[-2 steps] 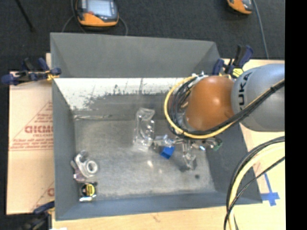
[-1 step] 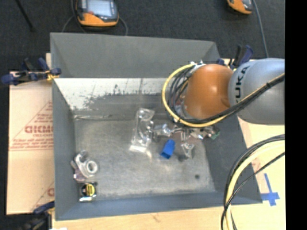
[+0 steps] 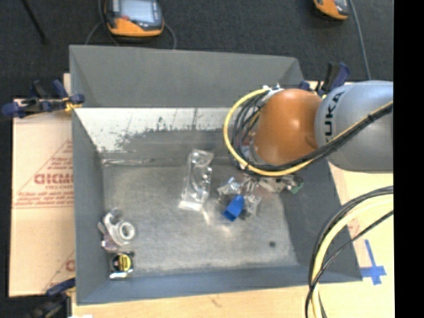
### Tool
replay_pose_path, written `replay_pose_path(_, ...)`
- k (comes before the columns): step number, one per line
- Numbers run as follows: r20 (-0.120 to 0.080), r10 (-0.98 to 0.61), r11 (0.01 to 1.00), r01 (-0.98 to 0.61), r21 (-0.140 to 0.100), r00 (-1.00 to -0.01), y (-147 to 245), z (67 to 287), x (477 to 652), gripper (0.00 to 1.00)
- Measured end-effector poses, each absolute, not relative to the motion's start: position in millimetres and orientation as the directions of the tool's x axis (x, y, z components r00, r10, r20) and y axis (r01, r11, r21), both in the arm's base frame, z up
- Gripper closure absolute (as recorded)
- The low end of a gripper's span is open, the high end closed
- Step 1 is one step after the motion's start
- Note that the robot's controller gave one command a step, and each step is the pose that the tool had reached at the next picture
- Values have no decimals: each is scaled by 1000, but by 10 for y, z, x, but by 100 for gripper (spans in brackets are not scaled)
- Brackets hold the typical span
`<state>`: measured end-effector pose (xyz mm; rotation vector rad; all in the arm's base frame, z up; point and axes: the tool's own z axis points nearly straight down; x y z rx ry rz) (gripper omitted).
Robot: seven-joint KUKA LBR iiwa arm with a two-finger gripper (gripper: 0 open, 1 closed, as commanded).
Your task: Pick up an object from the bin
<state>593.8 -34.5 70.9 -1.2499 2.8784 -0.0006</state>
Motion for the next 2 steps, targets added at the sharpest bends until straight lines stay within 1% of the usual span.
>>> replay_pose_path(1, -7, -727, 687, -727, -10, -686, -412, 1985, 5862, 100)
replay_pose_path(2, -1, -801, 599, -801, -11, -599, -1678, 2640, 5813, 100)
